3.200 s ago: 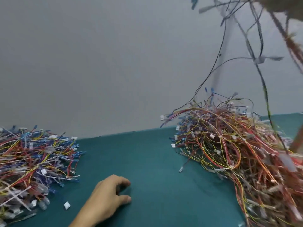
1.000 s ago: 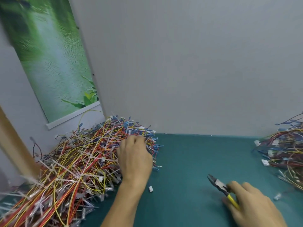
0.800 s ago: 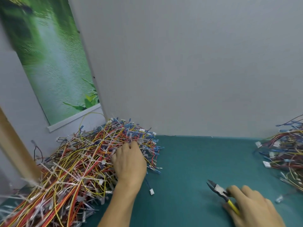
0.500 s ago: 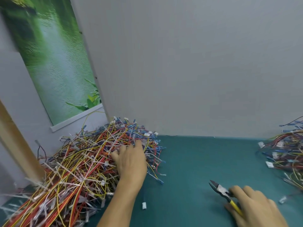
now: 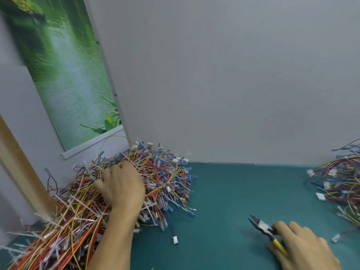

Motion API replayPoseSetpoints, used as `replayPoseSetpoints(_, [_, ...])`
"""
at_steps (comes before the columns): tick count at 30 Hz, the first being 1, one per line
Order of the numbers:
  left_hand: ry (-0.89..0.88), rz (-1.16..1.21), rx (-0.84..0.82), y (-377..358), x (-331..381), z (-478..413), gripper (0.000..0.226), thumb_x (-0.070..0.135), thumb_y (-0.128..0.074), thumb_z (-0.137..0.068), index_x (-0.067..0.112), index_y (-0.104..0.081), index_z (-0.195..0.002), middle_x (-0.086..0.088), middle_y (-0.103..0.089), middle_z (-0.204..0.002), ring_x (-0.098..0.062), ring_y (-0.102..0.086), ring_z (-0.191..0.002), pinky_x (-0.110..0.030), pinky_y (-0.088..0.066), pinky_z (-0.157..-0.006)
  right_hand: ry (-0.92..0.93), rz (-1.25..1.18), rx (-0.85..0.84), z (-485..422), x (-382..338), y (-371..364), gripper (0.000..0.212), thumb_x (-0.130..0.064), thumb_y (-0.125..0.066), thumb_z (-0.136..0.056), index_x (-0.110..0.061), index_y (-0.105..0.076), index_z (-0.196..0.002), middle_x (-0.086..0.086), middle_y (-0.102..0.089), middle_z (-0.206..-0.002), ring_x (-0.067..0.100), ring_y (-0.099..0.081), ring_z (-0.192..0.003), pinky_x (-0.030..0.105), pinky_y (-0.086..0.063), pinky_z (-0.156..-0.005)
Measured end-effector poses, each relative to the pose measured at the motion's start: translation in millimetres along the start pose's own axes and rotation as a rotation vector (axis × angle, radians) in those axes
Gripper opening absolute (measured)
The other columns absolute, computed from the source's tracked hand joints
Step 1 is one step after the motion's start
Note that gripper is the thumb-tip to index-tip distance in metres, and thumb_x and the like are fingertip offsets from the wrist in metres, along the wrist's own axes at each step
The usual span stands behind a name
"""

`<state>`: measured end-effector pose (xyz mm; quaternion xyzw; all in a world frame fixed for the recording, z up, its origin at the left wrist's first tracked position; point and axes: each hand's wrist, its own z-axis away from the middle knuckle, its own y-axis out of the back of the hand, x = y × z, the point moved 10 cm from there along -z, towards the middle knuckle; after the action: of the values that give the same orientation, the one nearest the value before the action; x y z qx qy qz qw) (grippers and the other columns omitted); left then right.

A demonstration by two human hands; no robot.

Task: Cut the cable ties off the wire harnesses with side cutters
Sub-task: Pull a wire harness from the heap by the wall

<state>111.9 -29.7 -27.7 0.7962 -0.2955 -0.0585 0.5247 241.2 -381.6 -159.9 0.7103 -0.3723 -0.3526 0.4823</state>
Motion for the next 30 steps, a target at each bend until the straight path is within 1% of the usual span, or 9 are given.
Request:
replayPoseSetpoints(2, [0.015,-0.019,-0.016,-6.8,-6.3,-4.5,0.012,0.017,-0.052,-0.090,0.016,-0.060,-0.098,-0.009,-0.063,-0.104,-0.031,-0.050,-0.106,-0.042,-0.032,-0.085,0.003,0.008,-0.001,0.0,0.1,-0.7,0.034,-0.070,-0.030,-0.088,-0.047,-0.033,-0.113,-0.014,-0.041,-0.102,0.004,-0.045,-0.110,0.024,-0.033,-0.077])
replayPoseSetpoints(4, [0.044,-0.037,-0.022,-10.7,-12.0,-10.4,0.013,0.027,-0.055,-0.090,0.016,-0.061,-0.092,-0.011,-0.062,-0.105,-0.032,-0.049,-0.105,-0.042,-0.031,-0.085,0.001,0.005,-0.002,0.6,1.0,-1.4,0.034,-0.070,-0.030,-0.088,-0.047,-0.034,-0.114,-0.013,-0.041,-0.102,0.005,-0.045,-0.110,0.024,-0.034,-0.077])
replayPoseSetpoints(8, [0.070,-0.066,-0.057,-18.5,-16.0,-18.5,0.046,0.054,-0.040,-0.095,0.017,-0.066,-0.088,-0.013,-0.061,-0.110,-0.033,-0.047,-0.109,-0.044,-0.028,-0.085,-0.005,0.016,-0.008,0.5,1.6,-2.6,0.035,-0.070,-0.030,-0.088,-0.047,-0.034,-0.114,-0.013,-0.040,-0.101,0.005,-0.045,-0.109,0.024,-0.034,-0.078])
replayPoseSetpoints(9, [0.070,-0.049,-0.059,-18.5,-16.0,-18.7,0.049,0.055,-0.038,-0.095,0.017,-0.065,-0.085,-0.013,-0.061,-0.110,-0.033,-0.047,-0.109,-0.043,-0.027,-0.083,-0.006,0.020,-0.010,0.3,1.3,-2.8,0.035,-0.070,-0.030,-0.088,-0.047,-0.034,-0.114,-0.013,-0.040,-0.101,0.005,-0.045,-0.109,0.024,-0.034,-0.078])
replayPoseSetpoints(13, [0.072,0.010,-0.065,-8.0,-14.5,-16.5,0.031,0.041,-0.054,-0.092,0.022,-0.050,-0.068,-0.009,-0.060,-0.102,-0.033,-0.046,-0.109,-0.041,-0.020,-0.077,-0.016,0.024,-0.025,0.2,2.4,-5.2,0.035,-0.069,-0.030,-0.089,-0.046,-0.035,-0.115,-0.012,-0.039,-0.101,0.006,-0.045,-0.110,0.025,-0.032,-0.076])
replayPoseSetpoints(16, [0.044,0.085,0.036,14.9,-10.7,-16.4,0.021,0.036,-0.051,-0.095,0.018,-0.061,-0.087,-0.012,-0.056,-0.102,-0.036,-0.043,-0.111,-0.044,-0.026,-0.084,-0.023,0.024,-0.038,-0.2,3.1,-6.5,0.034,-0.069,-0.030,-0.089,-0.047,-0.034,-0.114,-0.013,-0.038,-0.100,0.007,-0.044,-0.109,0.026,-0.031,-0.076])
replayPoseSetpoints(19, [-0.046,0.197,0.193,51.0,4.1,-10.9,0.025,0.038,-0.048,-0.097,0.017,-0.061,-0.100,-0.011,-0.064,-0.095,-0.035,-0.047,-0.105,-0.047,-0.028,-0.088,-0.023,0.022,-0.046,0.0,2.9,-7.6,0.033,-0.069,-0.030,-0.089,-0.046,-0.033,-0.114,-0.013,-0.038,-0.099,0.007,-0.044,-0.107,0.026,-0.031,-0.076])
replayPoseSetpoints(23, [-0.294,0.387,0.325,99.3,49.9,9.3,0.020,0.042,-0.060,-0.089,0.024,-0.069,-0.088,0.000,-0.066,-0.071,-0.028,-0.055,-0.088,-0.041,-0.027,-0.083,-0.032,0.006,-0.061,-0.8,2.9,-6.8,0.033,-0.069,-0.031,-0.089,-0.046,-0.033,-0.113,-0.013,-0.038,-0.099,0.008,-0.043,-0.106,0.027,-0.032,-0.076])
replayPoseSetpoints(30, [-0.584,0.608,0.513,159.8,118.0,47.3,0.025,0.042,-0.060,-0.089,0.020,-0.071,-0.091,-0.002,-0.069,-0.076,-0.026,-0.055,-0.082,-0.038,-0.031,-0.081,-0.036,-0.021,-0.084,-0.2,3.6,-3.2,0.033,-0.065,-0.032,-0.091,-0.045,-0.033,-0.118,-0.016,-0.042,-0.108,0.007,-0.043,-0.112,0.028,-0.032,-0.078])
